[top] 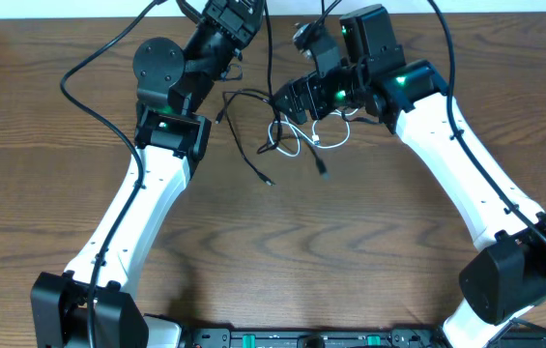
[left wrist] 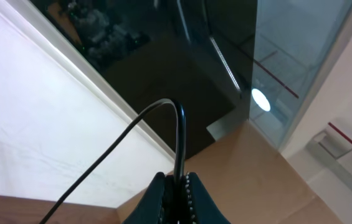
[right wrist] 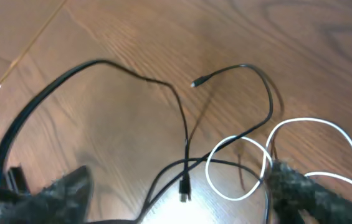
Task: Untangle cables
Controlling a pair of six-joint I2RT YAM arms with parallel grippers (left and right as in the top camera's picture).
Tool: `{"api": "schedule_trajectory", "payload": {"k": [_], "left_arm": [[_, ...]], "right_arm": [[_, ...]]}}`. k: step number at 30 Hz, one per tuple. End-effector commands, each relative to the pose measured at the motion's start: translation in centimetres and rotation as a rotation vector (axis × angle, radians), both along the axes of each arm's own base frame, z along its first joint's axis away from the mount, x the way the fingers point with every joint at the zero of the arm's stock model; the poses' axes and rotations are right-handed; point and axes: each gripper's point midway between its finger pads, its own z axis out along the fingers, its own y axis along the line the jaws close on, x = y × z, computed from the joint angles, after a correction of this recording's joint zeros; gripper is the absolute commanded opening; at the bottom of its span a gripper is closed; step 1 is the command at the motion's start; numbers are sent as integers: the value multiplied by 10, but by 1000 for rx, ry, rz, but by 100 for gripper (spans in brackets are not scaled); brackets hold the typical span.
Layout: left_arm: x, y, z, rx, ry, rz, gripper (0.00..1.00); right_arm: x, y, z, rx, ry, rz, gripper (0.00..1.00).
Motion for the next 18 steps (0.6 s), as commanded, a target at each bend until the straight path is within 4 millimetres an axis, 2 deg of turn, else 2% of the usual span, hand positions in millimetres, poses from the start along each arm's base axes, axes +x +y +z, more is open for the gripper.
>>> {"api": "schedule_trajectory", "payload": {"k": [1,6,9,13,18], "left_arm": [[-1,10,19,-4,-47,63,7],[10,16,-1,9,46,116,7],[9,14,-1,6,49,104,7],[8,12,-1,-6,57,87,7],[12,18,-1,-17,64,127,8]], "right_arm": [[-4,3,10,21,-22,32,99],[0,-2,48,106,-58,-40,99],[-1,-2,74,156,-107,-58,99],[3,-4,71,149,-92,-101,99],[-3,3,67,152,-54,-98,98]]}}
